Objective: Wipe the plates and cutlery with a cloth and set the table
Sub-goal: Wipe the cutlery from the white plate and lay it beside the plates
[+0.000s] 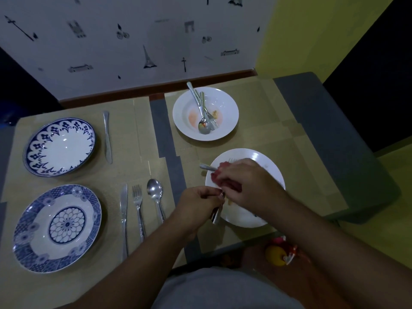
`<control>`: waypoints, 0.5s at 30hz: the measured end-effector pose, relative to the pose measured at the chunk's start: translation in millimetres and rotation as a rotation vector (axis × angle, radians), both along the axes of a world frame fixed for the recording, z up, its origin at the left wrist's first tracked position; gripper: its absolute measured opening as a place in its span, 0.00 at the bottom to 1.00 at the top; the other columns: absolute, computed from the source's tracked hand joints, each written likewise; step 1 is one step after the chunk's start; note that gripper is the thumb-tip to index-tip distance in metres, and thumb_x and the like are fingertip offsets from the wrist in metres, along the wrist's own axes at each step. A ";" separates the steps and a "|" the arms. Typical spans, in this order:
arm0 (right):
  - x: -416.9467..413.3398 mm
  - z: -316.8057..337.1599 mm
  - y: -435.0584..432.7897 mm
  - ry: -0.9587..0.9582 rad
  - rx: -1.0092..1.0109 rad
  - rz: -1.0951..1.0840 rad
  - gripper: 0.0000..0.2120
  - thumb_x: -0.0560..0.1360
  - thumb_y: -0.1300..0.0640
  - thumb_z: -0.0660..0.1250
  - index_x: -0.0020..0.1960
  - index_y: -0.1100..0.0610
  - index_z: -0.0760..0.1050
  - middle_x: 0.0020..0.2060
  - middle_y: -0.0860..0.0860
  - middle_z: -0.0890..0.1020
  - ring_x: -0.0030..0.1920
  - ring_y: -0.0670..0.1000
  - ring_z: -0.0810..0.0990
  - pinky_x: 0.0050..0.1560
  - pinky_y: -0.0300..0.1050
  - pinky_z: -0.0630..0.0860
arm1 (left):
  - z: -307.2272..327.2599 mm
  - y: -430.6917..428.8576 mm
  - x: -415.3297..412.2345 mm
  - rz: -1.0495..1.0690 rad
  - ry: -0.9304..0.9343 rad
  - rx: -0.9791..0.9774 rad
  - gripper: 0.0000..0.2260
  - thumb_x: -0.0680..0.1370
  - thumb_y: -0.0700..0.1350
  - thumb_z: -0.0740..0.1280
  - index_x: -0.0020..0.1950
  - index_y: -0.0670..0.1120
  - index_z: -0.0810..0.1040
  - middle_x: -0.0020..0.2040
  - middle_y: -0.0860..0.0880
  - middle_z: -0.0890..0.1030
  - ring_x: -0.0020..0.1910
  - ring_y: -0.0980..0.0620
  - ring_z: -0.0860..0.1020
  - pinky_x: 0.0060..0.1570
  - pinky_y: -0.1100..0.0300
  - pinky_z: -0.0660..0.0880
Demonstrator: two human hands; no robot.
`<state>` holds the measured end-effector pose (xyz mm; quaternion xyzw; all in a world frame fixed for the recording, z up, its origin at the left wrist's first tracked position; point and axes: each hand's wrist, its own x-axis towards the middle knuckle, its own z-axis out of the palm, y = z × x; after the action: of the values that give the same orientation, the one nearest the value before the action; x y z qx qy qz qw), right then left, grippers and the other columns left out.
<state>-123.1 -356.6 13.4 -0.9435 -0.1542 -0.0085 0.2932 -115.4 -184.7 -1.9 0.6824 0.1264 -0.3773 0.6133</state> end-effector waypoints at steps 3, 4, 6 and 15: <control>-9.1 -7.9 -3.2 0.095 -0.072 0.098 0.21 0.72 0.52 0.68 0.65 0.47 0.77 0.64 0.42 0.77 0.65 0.48 0.72 0.66 0.49 0.66 | -2.5 1.1 -1.3 0.016 -0.038 0.003 0.06 0.78 0.36 0.70 0.48 0.42 0.87 0.40 0.46 0.85 0.37 0.52 0.80 0.40 0.58 0.75; -11.2 -8.2 -5.4 0.102 -0.108 0.124 0.22 0.72 0.53 0.69 0.67 0.47 0.75 0.66 0.42 0.75 0.67 0.49 0.70 0.67 0.49 0.65 | -3.5 1.8 -1.6 0.020 -0.043 0.008 0.06 0.78 0.36 0.70 0.48 0.42 0.87 0.40 0.46 0.85 0.38 0.53 0.80 0.40 0.59 0.75; -8.9 -8.6 -8.1 0.086 -0.149 0.168 0.22 0.74 0.56 0.69 0.67 0.48 0.74 0.67 0.44 0.75 0.65 0.51 0.72 0.65 0.50 0.67 | -5.2 2.0 -2.8 0.025 -0.046 0.009 0.06 0.78 0.36 0.70 0.48 0.43 0.87 0.40 0.47 0.85 0.37 0.54 0.80 0.38 0.62 0.75; -2.1 -10.3 -12.1 0.018 -0.138 0.079 0.18 0.74 0.58 0.69 0.63 0.50 0.78 0.61 0.46 0.79 0.62 0.49 0.75 0.64 0.50 0.69 | 2.7 0.2 -1.0 0.062 -0.038 -0.010 0.07 0.79 0.35 0.69 0.47 0.44 0.86 0.37 0.50 0.86 0.32 0.59 0.82 0.31 0.68 0.75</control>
<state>-125.1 -368.7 3.1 -0.9547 -0.1890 0.0222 0.2288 -116.4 -184.5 0.8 0.6819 0.1340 -0.3457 0.6305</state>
